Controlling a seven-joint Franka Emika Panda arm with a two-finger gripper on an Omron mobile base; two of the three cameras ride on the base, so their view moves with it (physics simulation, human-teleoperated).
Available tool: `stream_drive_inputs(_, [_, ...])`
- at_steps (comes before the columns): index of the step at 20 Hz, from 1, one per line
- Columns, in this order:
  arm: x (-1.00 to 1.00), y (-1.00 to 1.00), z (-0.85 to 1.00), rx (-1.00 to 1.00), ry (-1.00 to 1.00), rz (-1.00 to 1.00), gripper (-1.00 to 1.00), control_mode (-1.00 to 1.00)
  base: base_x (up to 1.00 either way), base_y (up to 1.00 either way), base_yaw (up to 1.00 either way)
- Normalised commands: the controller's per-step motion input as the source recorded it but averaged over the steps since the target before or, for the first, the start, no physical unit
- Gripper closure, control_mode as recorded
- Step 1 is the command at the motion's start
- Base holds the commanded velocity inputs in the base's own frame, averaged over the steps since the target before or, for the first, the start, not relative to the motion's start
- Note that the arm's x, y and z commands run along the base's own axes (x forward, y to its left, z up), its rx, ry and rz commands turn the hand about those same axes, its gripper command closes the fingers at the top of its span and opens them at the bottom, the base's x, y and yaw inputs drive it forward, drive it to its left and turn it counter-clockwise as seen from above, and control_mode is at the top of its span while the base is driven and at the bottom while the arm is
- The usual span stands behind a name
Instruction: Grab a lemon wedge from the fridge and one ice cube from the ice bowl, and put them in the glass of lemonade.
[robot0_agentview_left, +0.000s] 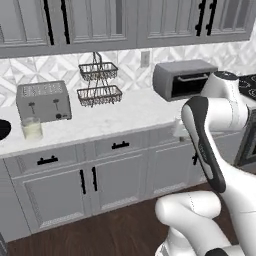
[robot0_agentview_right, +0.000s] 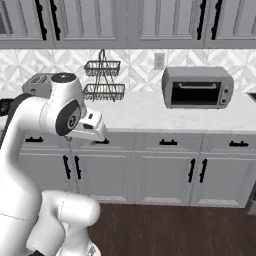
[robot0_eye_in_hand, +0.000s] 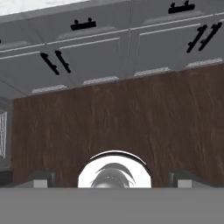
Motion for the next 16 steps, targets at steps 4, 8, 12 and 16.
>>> stream_drive_inputs(4, [0.0,0.0,0.0,0.0,0.0,0.0,-1.0,1.0,0.97,0.27,0.69])
stream_drive_inputs(8, [0.0,0.0,0.0,0.0,0.0,0.0,-1.0,1.0,1.0,0.33,0.63])
stream_drive_inputs(12, [0.0,0.0,0.0,0.0,0.0,0.0,-1.0,1.0,1.0,0.41,0.57])
stream_drive_inputs(16, [0.0,0.0,0.0,0.0,0.0,0.0,-1.0,1.0,1.0,0.62,0.49])
